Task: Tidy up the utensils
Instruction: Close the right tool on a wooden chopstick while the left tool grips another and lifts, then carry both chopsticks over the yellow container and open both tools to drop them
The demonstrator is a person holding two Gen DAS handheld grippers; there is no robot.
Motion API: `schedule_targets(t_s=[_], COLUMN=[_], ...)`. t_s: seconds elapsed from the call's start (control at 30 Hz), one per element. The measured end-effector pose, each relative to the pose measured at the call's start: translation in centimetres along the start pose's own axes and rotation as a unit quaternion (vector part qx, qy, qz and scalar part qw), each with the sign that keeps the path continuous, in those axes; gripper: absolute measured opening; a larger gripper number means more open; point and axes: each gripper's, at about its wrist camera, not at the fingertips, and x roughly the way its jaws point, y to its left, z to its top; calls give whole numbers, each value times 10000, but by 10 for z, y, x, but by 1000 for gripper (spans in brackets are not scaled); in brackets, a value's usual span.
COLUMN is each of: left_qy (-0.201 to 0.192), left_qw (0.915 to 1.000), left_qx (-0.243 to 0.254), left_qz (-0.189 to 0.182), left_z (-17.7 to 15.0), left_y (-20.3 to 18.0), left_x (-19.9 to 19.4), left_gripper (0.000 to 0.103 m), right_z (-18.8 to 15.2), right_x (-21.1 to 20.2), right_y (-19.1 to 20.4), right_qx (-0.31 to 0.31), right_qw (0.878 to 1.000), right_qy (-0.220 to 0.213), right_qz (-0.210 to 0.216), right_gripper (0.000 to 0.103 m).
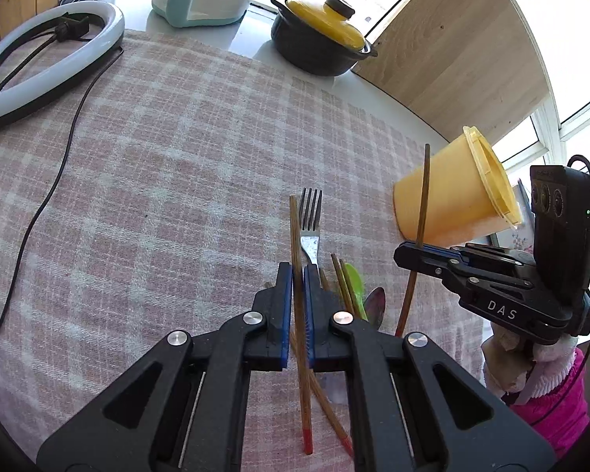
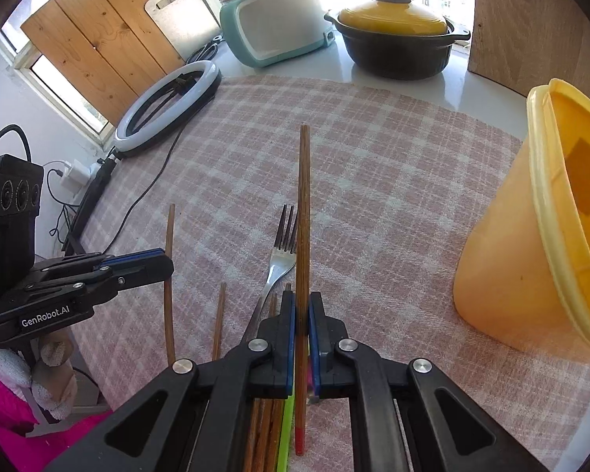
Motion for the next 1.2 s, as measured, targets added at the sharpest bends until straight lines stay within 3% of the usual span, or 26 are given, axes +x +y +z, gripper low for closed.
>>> schedule_targets(t_s=[0.4, 0.7, 1.2], left_qy=[-661, -1022, -1672], left_qw=[9954, 9881, 9695], left_qx=[642, 1046, 1513], left_qz=[-264, -466, -956], left_z=[4, 20, 63], left_y=[-52, -88, -147], left_x=[-62, -82, -116], left_gripper=[3, 3, 3], right_z=[-19, -28, -30], right_x=[-78, -141, -226], right_y=[-2, -8, -36], right_qx=[230, 386, 726], right_qw=[9945, 9837, 9614], right_qy=[-1016, -1735, -2542], right_qz=[-131, -285, -757], right_gripper=[4, 4, 4])
